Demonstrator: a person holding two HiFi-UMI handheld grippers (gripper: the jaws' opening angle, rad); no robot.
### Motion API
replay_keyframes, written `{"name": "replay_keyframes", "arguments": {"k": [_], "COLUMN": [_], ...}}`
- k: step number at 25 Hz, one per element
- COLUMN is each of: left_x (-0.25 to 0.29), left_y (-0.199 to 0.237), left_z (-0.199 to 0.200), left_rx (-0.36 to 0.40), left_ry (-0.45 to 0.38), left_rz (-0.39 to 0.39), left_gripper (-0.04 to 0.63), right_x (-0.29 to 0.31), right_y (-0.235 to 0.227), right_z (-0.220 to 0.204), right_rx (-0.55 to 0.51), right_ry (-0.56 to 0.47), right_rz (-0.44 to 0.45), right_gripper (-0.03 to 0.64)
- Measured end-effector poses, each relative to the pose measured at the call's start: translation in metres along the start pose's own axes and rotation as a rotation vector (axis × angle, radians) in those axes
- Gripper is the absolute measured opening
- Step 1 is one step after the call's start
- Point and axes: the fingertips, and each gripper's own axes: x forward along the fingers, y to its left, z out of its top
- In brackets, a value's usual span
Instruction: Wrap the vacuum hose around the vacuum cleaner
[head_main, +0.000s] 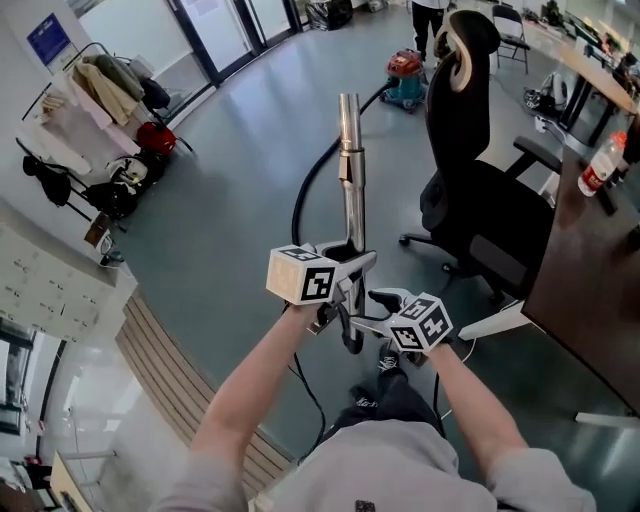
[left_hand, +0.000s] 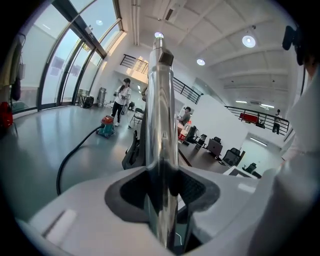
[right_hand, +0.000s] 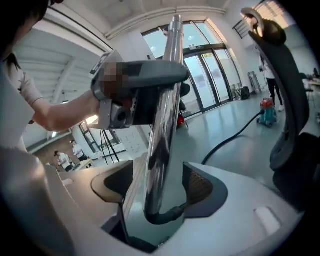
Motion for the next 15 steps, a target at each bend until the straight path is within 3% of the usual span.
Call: {"name": "replay_keyframes", "arguments": {"k": [4,8,12,15], "left_x": [0.002,0.009,0.018,0.026], "left_y": [0.006,0.026,0.057,0.078], "left_z": [0.023,0.043,0.059,0.065], "left_rx": [-0.031,-0.056,-0.086,-0.047], "left_ry": [-0.031,-0.073,-0.127,-0.127], "left_rz": [0.032,0.070,0.110,0.155], "left_gripper": [0.160,0.161,0.169,0.192], "right_x": [0.033,0.045,0.041,0.038], "right_y": [-0.009,-0.029,-0.049,-0.062], "right_z": [-0.002,0.010,0.023,0.030], "right_rx": [0.045,0.021,0.022,0.042], "right_ry": [0.006,-0.032,0.008,0.065], "right_rz": [0.061,0.115,0.216,0.292], "right_gripper": [0.319,0.176,0.170,0.170]}}
